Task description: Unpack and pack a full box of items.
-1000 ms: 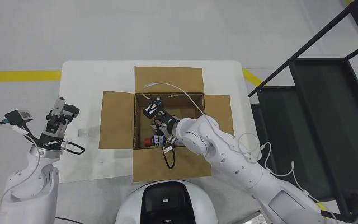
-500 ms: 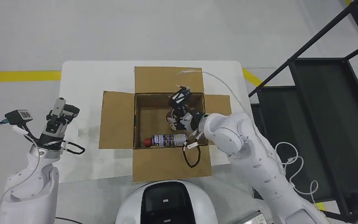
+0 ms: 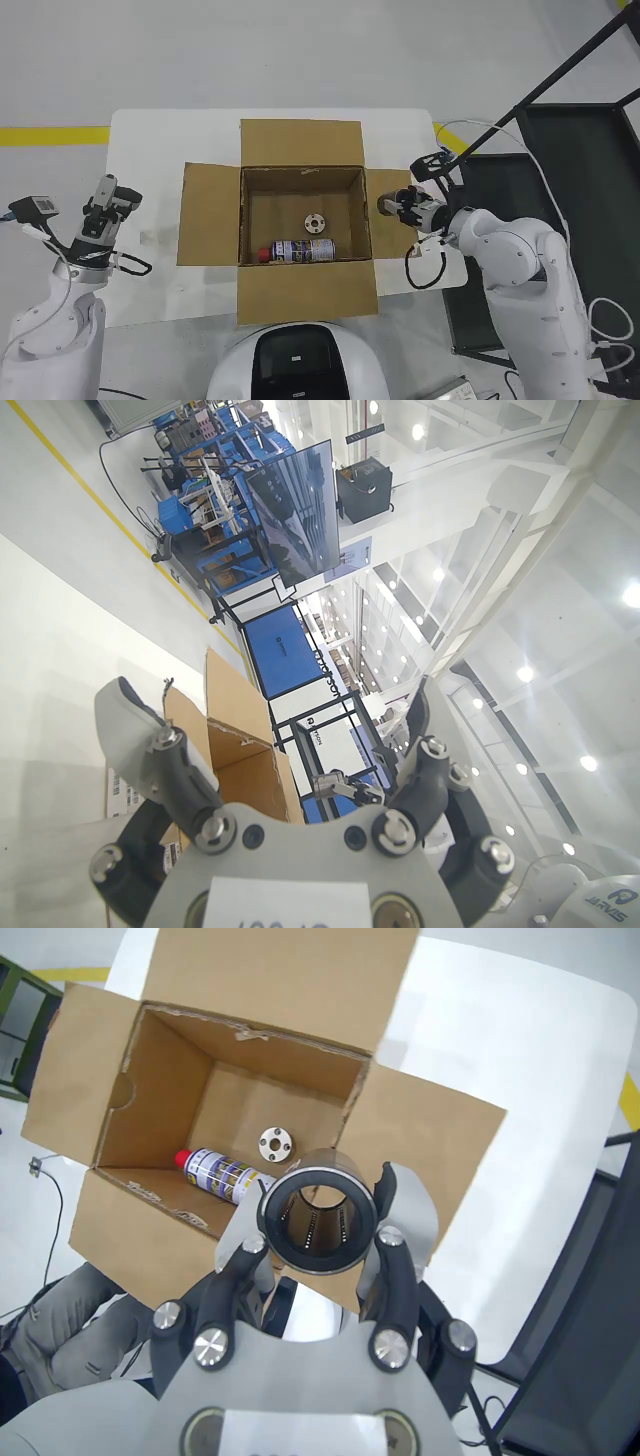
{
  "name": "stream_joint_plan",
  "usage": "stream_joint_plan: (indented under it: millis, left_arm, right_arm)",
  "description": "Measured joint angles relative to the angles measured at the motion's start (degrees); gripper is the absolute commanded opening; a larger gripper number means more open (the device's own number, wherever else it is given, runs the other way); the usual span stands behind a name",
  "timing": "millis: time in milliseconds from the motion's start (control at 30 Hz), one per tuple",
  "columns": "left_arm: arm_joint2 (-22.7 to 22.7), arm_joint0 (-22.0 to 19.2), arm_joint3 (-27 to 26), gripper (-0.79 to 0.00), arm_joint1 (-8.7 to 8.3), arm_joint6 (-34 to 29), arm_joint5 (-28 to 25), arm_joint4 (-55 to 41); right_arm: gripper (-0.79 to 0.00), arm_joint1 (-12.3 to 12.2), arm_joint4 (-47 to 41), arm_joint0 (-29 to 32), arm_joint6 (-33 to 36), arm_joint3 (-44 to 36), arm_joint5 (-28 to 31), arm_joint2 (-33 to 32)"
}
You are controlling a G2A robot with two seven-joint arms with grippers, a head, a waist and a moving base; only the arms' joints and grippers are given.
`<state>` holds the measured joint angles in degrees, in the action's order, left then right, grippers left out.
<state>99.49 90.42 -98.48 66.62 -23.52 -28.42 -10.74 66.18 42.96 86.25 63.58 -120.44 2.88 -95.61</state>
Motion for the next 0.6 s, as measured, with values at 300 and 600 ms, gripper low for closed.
stream_joint_plan:
  millis: [300,600]
  left_arm:
    - [0.0,0.0,0.0,0.0,0.0,0.0,0.0,0.0]
    - [0.0,0.0,0.0,0.0,0.0,0.0,0.0,0.0]
  right_arm:
    - [-0.785,-0.46,-2.07,7.02,-6.79,4.76,-0.28,-9.24]
    - [-0.785,-0.85,-2.81,7.47,-8.44,9.06,0.82,-10.95]
